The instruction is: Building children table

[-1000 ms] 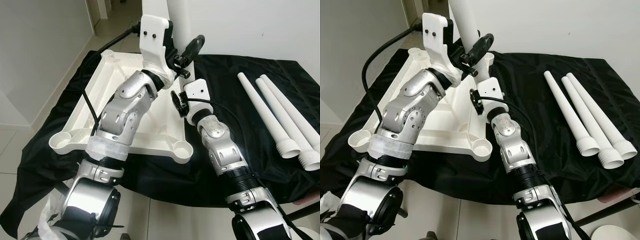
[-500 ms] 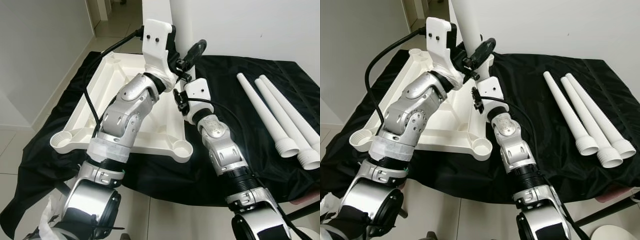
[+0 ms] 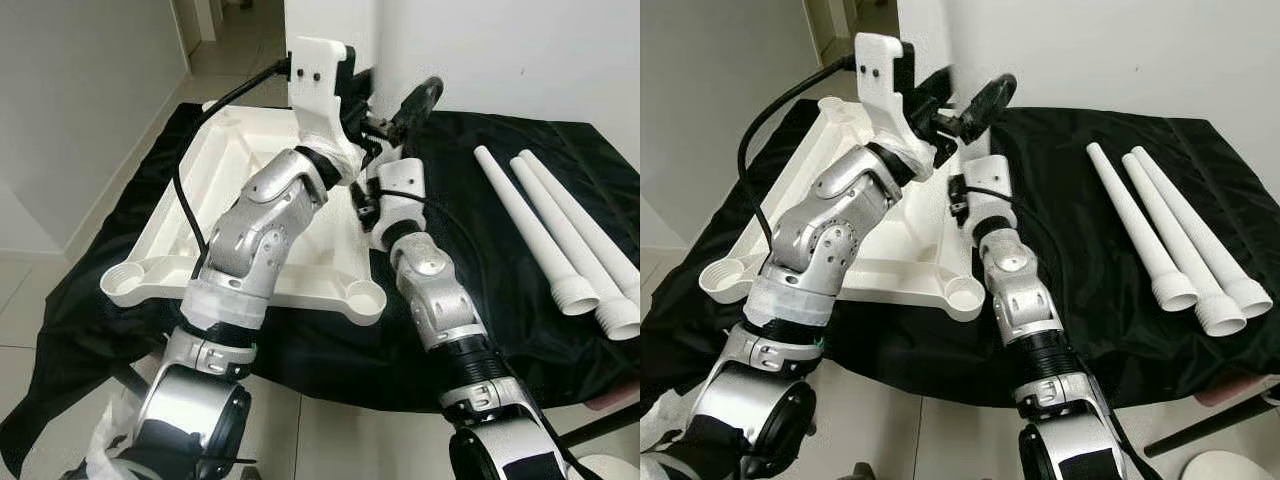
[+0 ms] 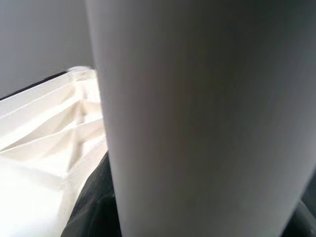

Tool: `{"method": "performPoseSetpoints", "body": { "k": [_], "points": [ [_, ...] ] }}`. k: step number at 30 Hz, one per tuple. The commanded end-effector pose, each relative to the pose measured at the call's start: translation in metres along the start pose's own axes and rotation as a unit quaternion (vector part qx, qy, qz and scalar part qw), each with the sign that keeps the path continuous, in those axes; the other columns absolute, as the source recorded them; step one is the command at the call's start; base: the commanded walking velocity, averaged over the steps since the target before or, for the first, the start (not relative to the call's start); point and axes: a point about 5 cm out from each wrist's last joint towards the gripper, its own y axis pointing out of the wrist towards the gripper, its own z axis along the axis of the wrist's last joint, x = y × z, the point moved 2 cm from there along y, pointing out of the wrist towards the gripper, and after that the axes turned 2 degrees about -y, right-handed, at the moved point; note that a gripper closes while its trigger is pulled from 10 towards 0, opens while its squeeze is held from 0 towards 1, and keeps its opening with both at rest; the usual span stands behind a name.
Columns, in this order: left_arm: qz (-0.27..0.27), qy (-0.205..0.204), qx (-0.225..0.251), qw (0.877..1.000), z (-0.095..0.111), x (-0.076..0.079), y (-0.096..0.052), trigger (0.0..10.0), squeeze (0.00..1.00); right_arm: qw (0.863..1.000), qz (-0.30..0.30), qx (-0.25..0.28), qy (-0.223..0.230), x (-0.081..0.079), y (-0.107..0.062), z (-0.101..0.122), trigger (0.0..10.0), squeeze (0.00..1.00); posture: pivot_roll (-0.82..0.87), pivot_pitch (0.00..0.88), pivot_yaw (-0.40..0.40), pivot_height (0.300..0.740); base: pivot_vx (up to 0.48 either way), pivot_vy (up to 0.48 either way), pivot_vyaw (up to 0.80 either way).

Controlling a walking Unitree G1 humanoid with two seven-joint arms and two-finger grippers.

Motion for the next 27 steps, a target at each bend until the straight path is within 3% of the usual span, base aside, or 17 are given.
{"method": "performPoseSetpoints", "body": {
  "k": [1, 6, 8, 12, 14, 17, 22, 23, 26, 27],
  "points": [
    [0.014, -0.015, 0.002, 1.000, 0.002, -0.007, -0.003, 10.0, 0.00, 1.000, -0.013, -0.010, 0.020, 0.004, -0.001, -0.005, 10.0, 0.00, 0.04, 0.040, 0.010, 0.740, 0.000, 0.000, 0.00],
    [0.041, 0.008, -0.011, 0.999, -0.001, -0.021, -0.014, 10.0, 0.00, 0.999, -0.042, -0.006, 0.033, 0.015, -0.004, -0.006, 10.0, 0.00, 0.04, 0.049, 0.010, 0.740, 0.000, 0.000, 0.00],
    [0.068, 0.049, -0.028, 0.996, -0.010, -0.036, -0.030, 10.0, 0.00, 0.996, -0.065, 0.005, 0.058, 0.024, -0.010, -0.005, 10.0, 0.00, 0.03, 0.058, 0.013, 0.740, 0.000, 0.000, 0.00],
    [0.076, 0.058, -0.060, 0.994, -0.024, -0.044, -0.044, 10.0, 0.00, 0.995, -0.071, 0.015, 0.070, 0.029, -0.016, -0.005, 10.0, 0.00, 0.03, 0.061, 0.012, 0.740, 0.000, 0.000, 0.00],
    [0.076, 0.057, -0.066, 0.993, -0.027, -0.045, -0.047, 10.0, 0.00, 0.995, -0.071, 0.017, 0.071, 0.029, -0.017, -0.005, 10.0, 0.00, 0.03, 0.061, 0.013, 0.740, 0.000, 0.000, 0.00],
    [0.063, 0.097, -0.134, 0.984, -0.057, -0.046, -0.070, 10.0, 0.00, 0.994, -0.067, 0.029, 0.081, 0.032, -0.025, -0.006, 10.0, 0.00, 0.03, 0.062, 0.012, 0.740, 0.000, 0.000, 0.00],
    [0.029, 0.069, -0.177, 0.981, -0.080, -0.040, -0.088, 10.0, 0.00, 0.994, -0.061, 0.027, 0.085, 0.036, -0.029, -0.008, 10.0, 0.00, 0.02, 0.059, 0.012, 0.740, 0.000, 0.000, 0.00],
    [0.001, 0.110, -0.215, 0.970, -0.096, -0.037, -0.101, 10.0, 0.00, 0.994, -0.056, 0.021, 0.087, 0.037, -0.032, -0.010, 10.0, 0.00, 0.02, 0.058, 0.010, 0.740, 0.000, 0.000, 0.00],
    [-0.013, 0.142, -0.229, 0.963, -0.102, -0.035, -0.105, 10.0, 0.00, 0.995, -0.055, 0.019, 0.084, 0.038, -0.033, -0.012, 10.0, 0.00, 0.02, 0.055, 0.007, 0.740, 0.000, 0.000, 0.00],
    [-0.037, 0.162, -0.271, 0.948, -0.121, -0.034, -0.119, 10.0, 0.00, 0.995, -0.058, 0.012, 0.077, 0.042, -0.039, -0.017, 10.0, 0.00, 0.02, 0.051, 0.004, 0.740, 0.000, 0.000, 0.00]
  ]
}}
